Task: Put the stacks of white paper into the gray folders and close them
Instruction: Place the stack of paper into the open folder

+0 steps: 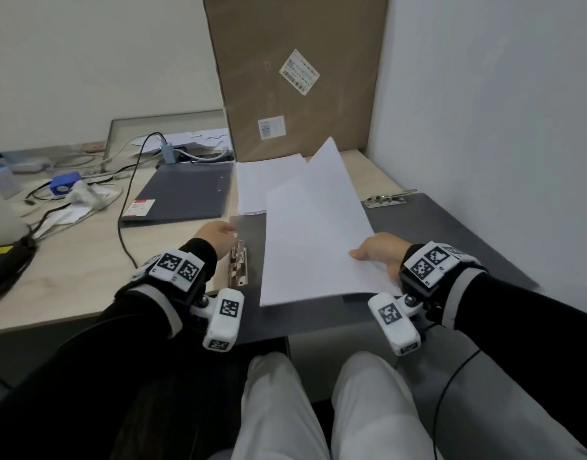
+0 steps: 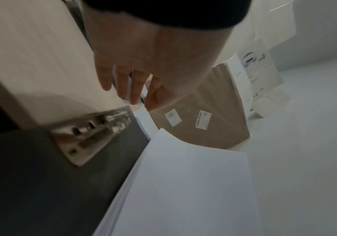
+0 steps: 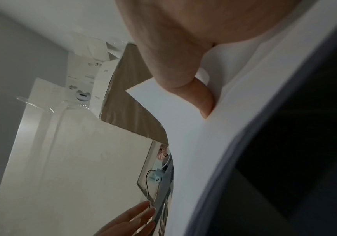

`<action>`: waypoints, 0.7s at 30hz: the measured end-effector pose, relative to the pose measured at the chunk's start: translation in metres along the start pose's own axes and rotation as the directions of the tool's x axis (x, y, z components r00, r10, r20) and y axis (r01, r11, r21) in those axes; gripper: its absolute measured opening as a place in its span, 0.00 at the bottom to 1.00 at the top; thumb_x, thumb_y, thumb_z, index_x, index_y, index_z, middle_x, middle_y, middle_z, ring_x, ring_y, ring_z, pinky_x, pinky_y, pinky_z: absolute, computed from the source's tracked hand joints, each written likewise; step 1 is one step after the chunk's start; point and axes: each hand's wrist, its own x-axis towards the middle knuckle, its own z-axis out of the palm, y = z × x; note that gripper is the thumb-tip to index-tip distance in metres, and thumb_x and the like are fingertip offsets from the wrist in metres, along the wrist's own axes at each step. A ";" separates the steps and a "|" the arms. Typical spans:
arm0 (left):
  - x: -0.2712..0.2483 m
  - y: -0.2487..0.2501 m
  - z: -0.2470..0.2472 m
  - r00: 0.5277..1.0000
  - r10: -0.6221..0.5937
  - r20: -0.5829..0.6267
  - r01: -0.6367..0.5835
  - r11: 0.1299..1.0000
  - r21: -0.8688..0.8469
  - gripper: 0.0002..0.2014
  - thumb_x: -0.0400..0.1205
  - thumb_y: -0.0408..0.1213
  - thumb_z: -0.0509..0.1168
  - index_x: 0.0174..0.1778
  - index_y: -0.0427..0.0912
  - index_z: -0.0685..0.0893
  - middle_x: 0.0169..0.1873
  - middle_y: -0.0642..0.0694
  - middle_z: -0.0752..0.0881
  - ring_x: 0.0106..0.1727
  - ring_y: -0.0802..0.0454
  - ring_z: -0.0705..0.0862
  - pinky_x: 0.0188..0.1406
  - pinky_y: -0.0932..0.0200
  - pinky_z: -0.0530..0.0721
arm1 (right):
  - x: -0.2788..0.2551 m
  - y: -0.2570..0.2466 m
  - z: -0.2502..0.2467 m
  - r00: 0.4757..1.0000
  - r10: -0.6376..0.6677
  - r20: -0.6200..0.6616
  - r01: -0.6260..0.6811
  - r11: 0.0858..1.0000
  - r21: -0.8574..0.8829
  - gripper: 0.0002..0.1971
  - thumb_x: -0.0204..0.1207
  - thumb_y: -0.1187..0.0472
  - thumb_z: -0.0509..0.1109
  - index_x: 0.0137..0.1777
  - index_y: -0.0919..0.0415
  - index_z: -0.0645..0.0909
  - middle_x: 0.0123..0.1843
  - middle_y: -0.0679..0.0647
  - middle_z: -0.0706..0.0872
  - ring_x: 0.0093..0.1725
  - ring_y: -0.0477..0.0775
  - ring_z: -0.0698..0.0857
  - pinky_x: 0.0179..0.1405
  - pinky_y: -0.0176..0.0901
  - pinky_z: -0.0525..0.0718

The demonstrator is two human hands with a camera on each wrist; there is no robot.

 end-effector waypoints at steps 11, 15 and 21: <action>-0.017 -0.021 0.011 0.986 -0.114 0.121 0.125 0.988 -0.090 0.22 0.82 0.27 0.58 0.73 0.34 0.72 0.63 0.35 0.79 0.67 0.40 0.76 0.75 0.42 0.72 | -0.020 0.006 0.032 0.999 -0.004 0.044 0.009 0.992 -0.122 0.29 0.80 0.61 0.67 0.76 0.75 0.64 0.78 0.66 0.70 0.77 0.65 0.70 0.73 0.49 0.68; -0.021 -0.017 0.012 0.984 -0.101 0.146 0.113 0.991 -0.074 0.07 0.82 0.26 0.58 0.49 0.41 0.78 0.37 0.44 0.77 0.41 0.46 0.78 0.50 0.51 0.82 | -0.024 0.007 0.034 0.997 -0.058 0.044 0.064 0.985 -0.159 0.23 0.78 0.63 0.68 0.71 0.74 0.74 0.73 0.68 0.76 0.74 0.65 0.75 0.67 0.48 0.76; -0.008 -0.031 0.012 0.975 -0.085 0.204 0.089 0.996 -0.012 0.11 0.78 0.25 0.57 0.32 0.41 0.78 0.30 0.43 0.78 0.36 0.44 0.76 0.46 0.52 0.73 | -0.027 0.003 0.036 0.994 -0.088 0.066 0.098 0.980 -0.175 0.23 0.78 0.63 0.68 0.71 0.72 0.74 0.73 0.66 0.77 0.74 0.64 0.75 0.67 0.48 0.76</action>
